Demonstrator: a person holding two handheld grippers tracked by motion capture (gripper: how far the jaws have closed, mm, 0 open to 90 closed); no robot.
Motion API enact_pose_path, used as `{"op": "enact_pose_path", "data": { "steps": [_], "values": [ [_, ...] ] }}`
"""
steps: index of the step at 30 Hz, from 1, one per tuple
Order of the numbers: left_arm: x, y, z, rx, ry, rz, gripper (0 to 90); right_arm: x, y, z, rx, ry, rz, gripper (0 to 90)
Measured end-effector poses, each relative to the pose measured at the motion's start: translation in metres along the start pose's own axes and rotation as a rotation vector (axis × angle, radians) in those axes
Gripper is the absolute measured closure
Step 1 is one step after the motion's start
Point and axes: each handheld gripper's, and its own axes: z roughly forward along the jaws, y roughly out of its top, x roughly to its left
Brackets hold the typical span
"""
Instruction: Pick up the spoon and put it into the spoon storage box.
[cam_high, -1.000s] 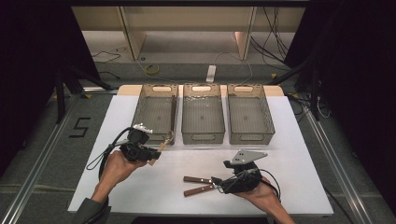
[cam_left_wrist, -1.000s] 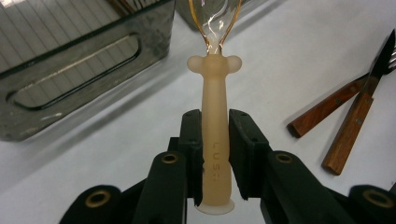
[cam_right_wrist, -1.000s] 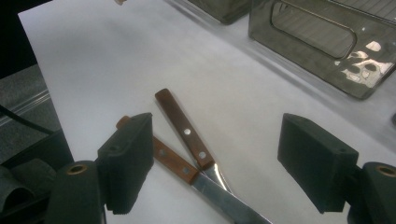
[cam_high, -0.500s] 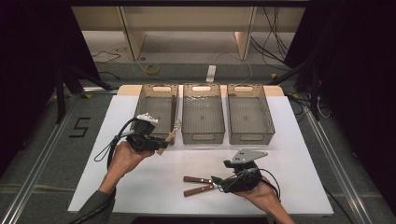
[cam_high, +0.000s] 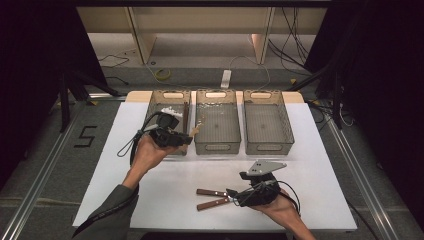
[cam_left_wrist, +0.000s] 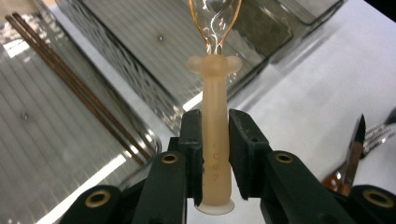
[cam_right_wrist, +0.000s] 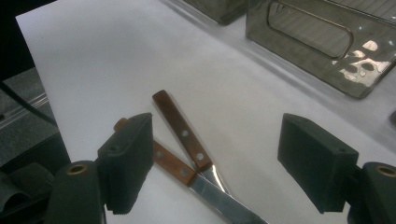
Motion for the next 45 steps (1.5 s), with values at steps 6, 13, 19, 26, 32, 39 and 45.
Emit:
{"op": "enact_pose_path", "data": {
  "steps": [6, 13, 19, 26, 32, 39, 45],
  "values": [
    [-0.001, 0.017, 0.017, -0.027, -0.001, -0.004, 75.4, -0.001, 0.0, -0.001, -0.002, -0.001, 0.005, 27.4],
    [-0.002, 0.034, 0.034, -0.043, -0.012, -0.011, 75.4, -0.001, 0.0, -0.002, -0.007, 0.002, -0.001, 27.4],
    [-0.004, 0.048, 0.044, -0.053, -0.006, -0.025, 75.3, -0.002, 0.0, -0.002, -0.006, 0.001, -0.001, 27.3],
    [-0.002, 0.064, 0.054, -0.071, 0.003, -0.043, 75.3, -0.002, 0.0, -0.003, -0.009, 0.005, -0.003, 27.3],
    [-0.002, 0.074, 0.06, -0.058, 0.039, -0.029, 75.3, -0.002, 0.0, -0.003, -0.012, 0.004, 0.002, 27.4],
    [0.001, 0.078, 0.068, -0.063, 0.044, -0.055, 75.2, -0.002, -0.001, -0.003, -0.008, 0.009, -0.002, 27.3],
    [0.004, 0.074, 0.076, -0.042, 0.055, -0.076, 75.0, -0.002, -0.001, -0.003, -0.007, 0.01, -0.008, 27.3]
  ]
}}
